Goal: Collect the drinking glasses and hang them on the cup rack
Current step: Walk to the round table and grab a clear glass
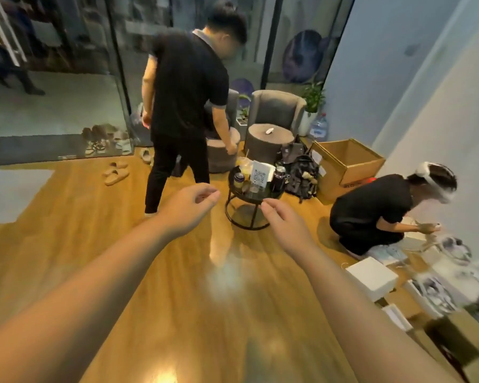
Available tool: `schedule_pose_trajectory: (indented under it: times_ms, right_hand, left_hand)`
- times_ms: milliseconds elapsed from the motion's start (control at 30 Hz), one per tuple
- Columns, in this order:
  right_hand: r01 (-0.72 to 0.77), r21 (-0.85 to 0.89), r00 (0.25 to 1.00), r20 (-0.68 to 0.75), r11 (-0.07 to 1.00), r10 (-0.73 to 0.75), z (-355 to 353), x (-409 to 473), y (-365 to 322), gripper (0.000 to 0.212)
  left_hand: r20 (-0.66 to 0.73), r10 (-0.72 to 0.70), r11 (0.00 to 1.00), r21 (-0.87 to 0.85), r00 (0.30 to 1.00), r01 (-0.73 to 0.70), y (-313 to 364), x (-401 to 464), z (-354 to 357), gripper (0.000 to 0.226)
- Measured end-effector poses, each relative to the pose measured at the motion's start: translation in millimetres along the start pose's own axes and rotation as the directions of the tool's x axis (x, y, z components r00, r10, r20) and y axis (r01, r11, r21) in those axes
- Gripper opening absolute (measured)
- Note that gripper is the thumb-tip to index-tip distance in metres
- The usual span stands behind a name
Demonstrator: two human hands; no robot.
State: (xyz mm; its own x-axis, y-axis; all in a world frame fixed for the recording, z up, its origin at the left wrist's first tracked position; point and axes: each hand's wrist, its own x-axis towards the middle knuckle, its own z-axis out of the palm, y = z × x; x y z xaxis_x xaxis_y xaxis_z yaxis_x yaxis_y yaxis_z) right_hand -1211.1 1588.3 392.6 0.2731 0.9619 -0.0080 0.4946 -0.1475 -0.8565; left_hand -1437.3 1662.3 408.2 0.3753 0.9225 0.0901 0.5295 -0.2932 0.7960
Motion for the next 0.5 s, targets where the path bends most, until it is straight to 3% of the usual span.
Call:
schedule_pose_trajectory:
  times_ms: [267,500]
  right_hand:
    - [-0.172,0.026,0.967,-0.187,0.985,0.174,7,124,23,0.055]
    - [-0.239,0.035,0.947,-0.211,0.970,0.241,0,268,85,0.061]
  left_hand:
    - [0.145,0.106,0.994,-0.023,0.984,-0.104,-27,178,30,0.043]
    - [0.166,0.122,0.992,0.001,0.979,-0.124,-63,335,99,0.044]
